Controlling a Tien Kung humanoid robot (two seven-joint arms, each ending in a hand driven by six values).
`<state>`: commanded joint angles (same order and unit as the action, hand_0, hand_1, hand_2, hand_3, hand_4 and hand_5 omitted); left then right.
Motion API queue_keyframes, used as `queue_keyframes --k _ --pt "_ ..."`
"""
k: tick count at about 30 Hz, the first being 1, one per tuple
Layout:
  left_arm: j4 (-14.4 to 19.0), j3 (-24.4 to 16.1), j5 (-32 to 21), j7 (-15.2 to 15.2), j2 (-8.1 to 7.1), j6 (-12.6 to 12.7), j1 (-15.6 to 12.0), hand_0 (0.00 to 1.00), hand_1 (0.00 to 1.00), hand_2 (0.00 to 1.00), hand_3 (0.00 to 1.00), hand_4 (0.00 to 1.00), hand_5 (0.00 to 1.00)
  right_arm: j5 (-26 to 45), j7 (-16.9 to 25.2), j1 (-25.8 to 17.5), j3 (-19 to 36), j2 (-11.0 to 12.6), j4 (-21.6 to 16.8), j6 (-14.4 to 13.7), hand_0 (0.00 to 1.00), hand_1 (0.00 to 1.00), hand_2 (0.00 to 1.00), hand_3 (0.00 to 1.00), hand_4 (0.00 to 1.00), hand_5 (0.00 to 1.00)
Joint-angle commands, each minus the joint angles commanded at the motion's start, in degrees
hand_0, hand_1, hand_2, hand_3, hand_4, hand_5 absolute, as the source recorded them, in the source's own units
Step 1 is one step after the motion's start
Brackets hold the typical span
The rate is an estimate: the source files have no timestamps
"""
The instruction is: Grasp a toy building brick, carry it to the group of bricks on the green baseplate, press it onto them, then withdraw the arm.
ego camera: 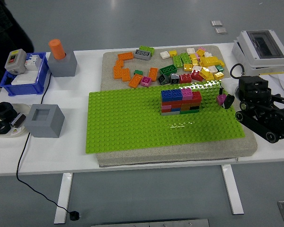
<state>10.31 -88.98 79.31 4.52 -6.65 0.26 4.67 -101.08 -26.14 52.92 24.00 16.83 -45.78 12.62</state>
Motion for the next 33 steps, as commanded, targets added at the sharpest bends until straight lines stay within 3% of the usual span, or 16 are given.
queue_keyframes --k 33 --pt "0.0 0.32 -0.16 0.02 0.14 0.07 -0.36 0.629 0.587 0.549 0.577 0.609 0.226 -1.04 0.55 0.07 0.48 0.2 0.21 -1.18 0.901 0.849 0.865 0.579 0.597 0.077"
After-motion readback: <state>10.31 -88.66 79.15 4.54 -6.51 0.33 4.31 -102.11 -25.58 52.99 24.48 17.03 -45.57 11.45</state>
